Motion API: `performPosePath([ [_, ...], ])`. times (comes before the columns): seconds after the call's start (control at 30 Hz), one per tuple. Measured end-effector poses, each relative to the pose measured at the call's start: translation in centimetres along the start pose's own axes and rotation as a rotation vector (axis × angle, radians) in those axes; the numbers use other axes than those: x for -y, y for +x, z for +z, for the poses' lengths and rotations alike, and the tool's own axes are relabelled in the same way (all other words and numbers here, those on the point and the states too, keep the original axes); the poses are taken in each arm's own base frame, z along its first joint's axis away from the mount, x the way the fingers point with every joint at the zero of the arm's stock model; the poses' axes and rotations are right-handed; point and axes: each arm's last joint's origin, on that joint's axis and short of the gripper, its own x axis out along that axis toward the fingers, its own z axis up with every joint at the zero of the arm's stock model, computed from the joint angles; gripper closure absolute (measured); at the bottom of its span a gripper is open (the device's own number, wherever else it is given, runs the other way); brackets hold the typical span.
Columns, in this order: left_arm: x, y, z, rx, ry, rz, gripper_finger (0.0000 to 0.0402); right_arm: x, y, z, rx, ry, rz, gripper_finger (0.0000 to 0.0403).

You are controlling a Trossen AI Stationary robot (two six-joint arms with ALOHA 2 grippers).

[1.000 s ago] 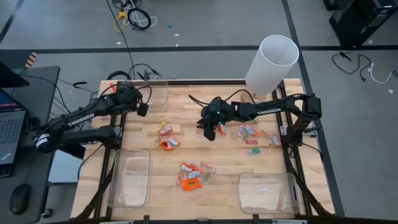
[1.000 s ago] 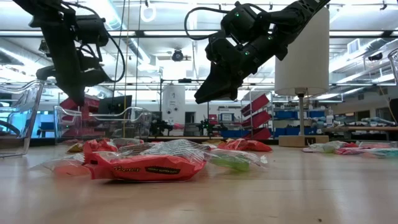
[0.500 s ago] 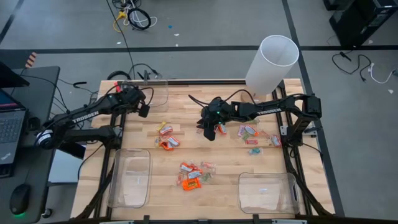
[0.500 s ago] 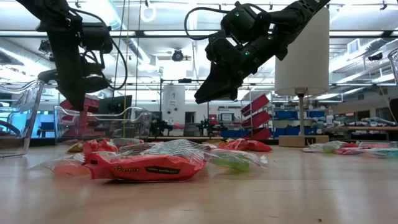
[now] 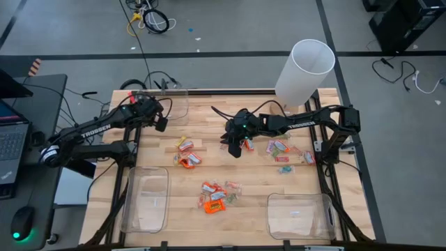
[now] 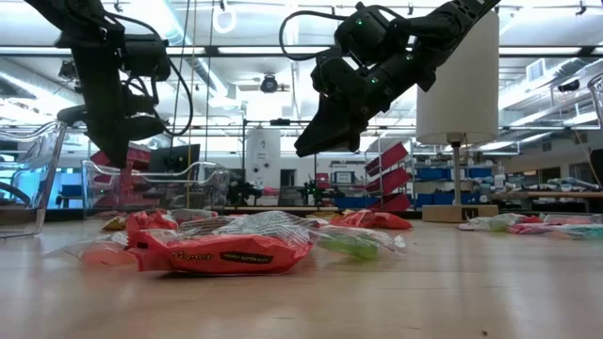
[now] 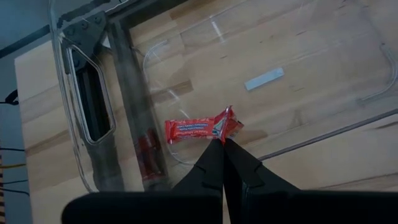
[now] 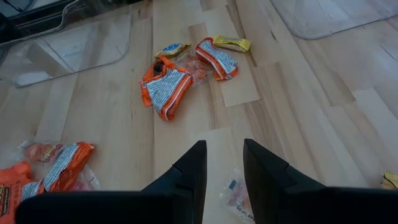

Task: Sort candy
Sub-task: Put the red candy into the top left transparent bin

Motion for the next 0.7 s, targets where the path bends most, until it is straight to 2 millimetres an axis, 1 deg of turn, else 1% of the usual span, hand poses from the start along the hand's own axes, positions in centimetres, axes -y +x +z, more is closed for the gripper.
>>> performPosePath([
  [0.7,0.12,0.16,-0.04,-0.019,0.006,-0.009,0.0401,0.0,0.0,0.0,0.0,0.0,0.0,0.0312],
])
